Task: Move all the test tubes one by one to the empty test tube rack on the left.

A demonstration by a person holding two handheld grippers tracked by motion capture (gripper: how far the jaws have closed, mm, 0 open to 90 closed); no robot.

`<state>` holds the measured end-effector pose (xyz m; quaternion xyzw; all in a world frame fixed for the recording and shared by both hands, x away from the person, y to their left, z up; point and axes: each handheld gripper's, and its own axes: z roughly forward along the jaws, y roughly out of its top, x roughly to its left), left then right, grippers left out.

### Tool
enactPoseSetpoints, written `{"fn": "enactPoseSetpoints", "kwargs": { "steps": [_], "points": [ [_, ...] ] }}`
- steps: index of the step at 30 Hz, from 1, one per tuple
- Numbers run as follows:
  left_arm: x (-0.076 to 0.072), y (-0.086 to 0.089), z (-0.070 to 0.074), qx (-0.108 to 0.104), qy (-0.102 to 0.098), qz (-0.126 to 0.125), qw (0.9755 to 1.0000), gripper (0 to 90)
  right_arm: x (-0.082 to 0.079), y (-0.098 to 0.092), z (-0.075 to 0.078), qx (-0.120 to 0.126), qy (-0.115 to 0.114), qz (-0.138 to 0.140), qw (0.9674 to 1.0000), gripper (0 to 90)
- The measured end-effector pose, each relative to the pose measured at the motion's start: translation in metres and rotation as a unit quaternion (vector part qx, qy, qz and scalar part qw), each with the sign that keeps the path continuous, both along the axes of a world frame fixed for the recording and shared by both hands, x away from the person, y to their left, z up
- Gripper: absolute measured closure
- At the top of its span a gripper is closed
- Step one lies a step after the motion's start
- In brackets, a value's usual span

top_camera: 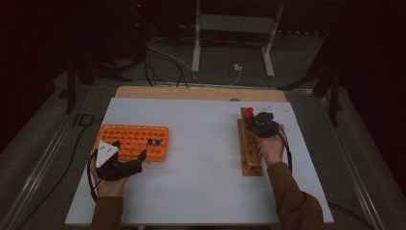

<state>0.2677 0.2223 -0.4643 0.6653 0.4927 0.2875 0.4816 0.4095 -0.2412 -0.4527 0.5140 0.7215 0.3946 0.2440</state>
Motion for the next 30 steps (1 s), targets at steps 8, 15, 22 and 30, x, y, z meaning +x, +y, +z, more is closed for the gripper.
{"fn": "enactPoseSetpoints", "kwargs": {
  "steps": [8,15,22,30],
  "points": [
    [-0.001,-0.001,0.000,0.001,0.000,0.001,1.0000,0.7,-0.009,-0.002,0.011,0.001,-0.024,0.008,0.9997,75.0],
    [-0.001,-0.002,0.000,0.000,0.001,0.000,1.0000,0.7,-0.018,-0.006,0.024,0.009,-0.050,0.010,0.9987,75.1],
    [0.000,-0.003,0.000,0.003,0.002,-0.002,1.0000,0.7,-0.027,-0.010,0.039,0.018,-0.074,0.014,0.9970,75.1],
    [-0.002,-0.011,0.005,0.018,-0.009,-0.005,0.9998,0.7,-0.039,-0.012,0.052,0.023,-0.099,0.022,0.9946,75.1]
  ]
}}
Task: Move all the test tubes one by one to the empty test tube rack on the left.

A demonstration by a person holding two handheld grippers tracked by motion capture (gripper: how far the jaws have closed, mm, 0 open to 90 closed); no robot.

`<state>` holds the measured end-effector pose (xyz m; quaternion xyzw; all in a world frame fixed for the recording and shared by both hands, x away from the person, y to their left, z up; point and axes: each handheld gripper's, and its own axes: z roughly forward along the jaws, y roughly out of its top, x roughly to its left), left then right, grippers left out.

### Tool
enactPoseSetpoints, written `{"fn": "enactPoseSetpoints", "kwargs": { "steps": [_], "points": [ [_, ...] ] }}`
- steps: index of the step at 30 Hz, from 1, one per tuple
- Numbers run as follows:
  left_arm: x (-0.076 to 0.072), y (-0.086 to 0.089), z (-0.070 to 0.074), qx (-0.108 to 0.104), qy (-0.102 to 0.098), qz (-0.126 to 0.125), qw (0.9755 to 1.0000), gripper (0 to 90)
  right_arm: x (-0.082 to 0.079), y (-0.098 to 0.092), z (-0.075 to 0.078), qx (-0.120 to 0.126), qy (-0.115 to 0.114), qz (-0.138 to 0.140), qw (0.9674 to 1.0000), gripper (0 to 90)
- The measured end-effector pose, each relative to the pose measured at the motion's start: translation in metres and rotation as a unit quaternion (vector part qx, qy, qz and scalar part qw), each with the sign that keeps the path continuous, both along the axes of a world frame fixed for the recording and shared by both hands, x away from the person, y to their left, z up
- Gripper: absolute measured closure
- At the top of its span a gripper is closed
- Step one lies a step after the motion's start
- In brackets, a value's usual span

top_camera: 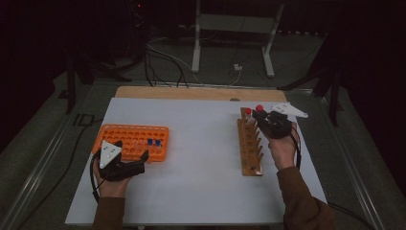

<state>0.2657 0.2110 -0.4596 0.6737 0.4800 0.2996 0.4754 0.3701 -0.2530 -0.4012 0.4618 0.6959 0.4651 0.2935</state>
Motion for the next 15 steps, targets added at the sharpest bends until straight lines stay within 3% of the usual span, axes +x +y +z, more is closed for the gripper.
{"fn": "enactPoseSetpoints", "kwargs": {
  "steps": [8,15],
  "points": [
    [-0.002,-0.026,0.012,0.006,-0.015,-0.031,0.9994,0.8,-0.014,0.007,0.009,0.009,-0.013,0.026,0.9995,75.1],
    [-0.003,-0.069,0.017,0.049,-0.022,-0.085,0.9950,1.3,-0.028,0.036,0.006,0.009,-0.011,0.074,0.9971,75.0]
  ]
}}
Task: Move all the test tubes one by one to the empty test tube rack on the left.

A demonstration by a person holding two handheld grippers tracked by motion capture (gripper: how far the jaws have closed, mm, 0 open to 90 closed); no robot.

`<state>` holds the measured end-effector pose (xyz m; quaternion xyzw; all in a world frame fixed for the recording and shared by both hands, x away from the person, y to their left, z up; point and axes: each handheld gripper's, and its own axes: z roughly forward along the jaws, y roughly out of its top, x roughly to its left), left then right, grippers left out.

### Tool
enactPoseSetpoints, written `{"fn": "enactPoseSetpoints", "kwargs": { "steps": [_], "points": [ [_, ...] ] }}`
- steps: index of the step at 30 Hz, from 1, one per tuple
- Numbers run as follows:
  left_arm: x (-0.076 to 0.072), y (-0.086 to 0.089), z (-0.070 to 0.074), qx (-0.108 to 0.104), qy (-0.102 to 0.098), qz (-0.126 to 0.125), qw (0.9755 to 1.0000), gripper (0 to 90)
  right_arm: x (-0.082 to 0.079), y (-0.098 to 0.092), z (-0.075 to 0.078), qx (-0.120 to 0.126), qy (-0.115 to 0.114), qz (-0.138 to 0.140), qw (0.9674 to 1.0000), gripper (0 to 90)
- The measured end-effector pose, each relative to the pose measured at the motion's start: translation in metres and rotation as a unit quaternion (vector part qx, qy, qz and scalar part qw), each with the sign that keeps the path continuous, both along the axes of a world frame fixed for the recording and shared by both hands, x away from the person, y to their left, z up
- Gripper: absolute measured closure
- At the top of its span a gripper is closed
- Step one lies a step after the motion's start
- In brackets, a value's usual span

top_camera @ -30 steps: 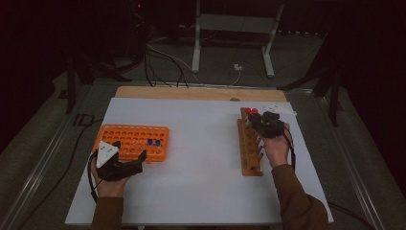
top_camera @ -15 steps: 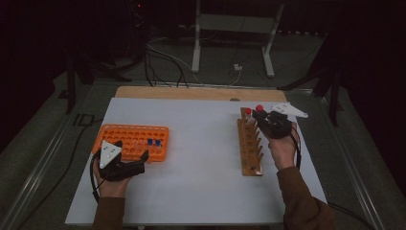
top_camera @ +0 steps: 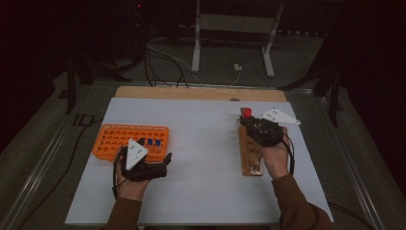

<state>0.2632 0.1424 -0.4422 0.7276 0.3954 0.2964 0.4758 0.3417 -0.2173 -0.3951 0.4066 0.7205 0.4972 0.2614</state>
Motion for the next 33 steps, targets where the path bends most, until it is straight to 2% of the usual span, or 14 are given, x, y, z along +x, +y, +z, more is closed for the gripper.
{"fn": "enactPoseSetpoints", "kwargs": {
  "steps": [3,9,14,16,20,28,33],
  "points": [
    [0.002,-0.017,0.000,0.009,-0.005,-0.018,0.9998,3.6,-0.005,0.015,-0.003,-0.012,0.002,0.020,0.9997,75.0],
    [0.010,-0.045,-0.004,0.008,0.004,-0.048,0.9988,6.1,-0.012,0.036,-0.008,-0.016,0.013,0.049,0.9986,74.9],
    [0.018,-0.063,-0.008,0.014,0.009,-0.061,0.9980,9.0,-0.018,0.051,-0.013,-0.022,0.022,0.073,0.9968,74.9],
    [0.021,-0.070,-0.010,0.010,0.012,-0.065,0.9978,15.3,-0.021,0.056,-0.015,-0.016,0.029,0.082,0.9961,74.8],
    [0.024,-0.082,-0.013,0.014,0.016,-0.074,0.9970,19.3,-0.025,0.065,-0.017,-0.012,0.038,0.100,0.9942,74.8],
    [0.026,-0.096,-0.013,0.015,0.013,-0.092,0.9956,43.2,-0.029,0.074,-0.022,0.000,0.061,0.126,0.9901,74.7],
    [0.027,-0.099,-0.014,0.007,0.013,-0.102,0.9946,57.7,-0.030,0.075,-0.022,0.000,0.063,0.132,0.9892,74.7]
  ]
}}
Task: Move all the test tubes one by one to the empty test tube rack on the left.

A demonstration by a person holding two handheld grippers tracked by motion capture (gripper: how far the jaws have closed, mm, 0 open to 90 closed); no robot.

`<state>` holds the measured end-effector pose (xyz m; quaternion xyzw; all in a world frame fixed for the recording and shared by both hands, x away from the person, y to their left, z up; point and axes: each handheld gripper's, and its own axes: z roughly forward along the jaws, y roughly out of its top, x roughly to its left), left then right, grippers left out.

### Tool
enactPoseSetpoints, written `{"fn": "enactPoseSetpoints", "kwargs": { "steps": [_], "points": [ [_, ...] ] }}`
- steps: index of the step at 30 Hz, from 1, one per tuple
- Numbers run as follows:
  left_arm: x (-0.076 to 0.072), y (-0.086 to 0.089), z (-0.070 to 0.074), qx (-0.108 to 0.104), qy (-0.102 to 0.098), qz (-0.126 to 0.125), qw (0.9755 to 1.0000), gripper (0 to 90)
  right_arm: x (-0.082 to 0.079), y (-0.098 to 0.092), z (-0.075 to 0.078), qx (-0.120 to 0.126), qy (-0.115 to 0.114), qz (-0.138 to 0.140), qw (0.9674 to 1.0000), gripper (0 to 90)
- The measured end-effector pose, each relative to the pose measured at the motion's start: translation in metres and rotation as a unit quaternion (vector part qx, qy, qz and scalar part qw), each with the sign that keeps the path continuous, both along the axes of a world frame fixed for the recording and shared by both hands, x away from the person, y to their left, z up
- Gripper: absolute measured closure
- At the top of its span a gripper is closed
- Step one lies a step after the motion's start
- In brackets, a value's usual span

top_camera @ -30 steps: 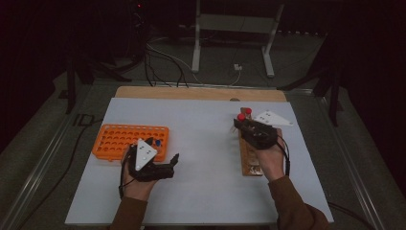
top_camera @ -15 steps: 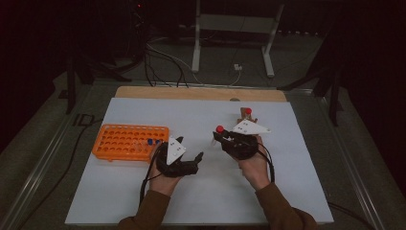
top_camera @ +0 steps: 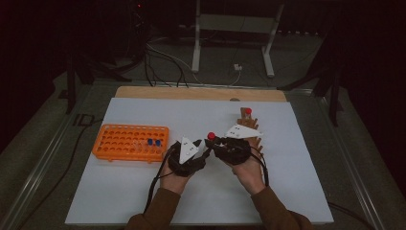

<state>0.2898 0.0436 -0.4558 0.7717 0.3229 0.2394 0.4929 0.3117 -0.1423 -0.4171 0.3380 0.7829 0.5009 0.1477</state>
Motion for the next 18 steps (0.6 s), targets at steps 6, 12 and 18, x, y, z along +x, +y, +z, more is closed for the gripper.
{"fn": "enactPoseSetpoints", "kwargs": {
  "steps": [6,12,18],
  "points": [
    [0.0003,0.0007,0.0007,-0.008,0.003,-0.012,0.9999,65.2,-0.0009,0.0010,-0.0012,-0.003,0.002,0.006,1.0000,74.8],
    [0.0006,0.0013,0.0001,-0.011,0.010,-0.026,0.9996,73.7,-0.0014,0.0024,-0.0030,-0.005,0.004,0.011,0.9999,74.8],
    [0.0022,0.0042,0.0003,-0.016,0.017,-0.026,0.9994,74.8,-0.0004,-0.0012,-0.0024,0.007,0.008,0.015,0.9998,59.2]
  ]
}}
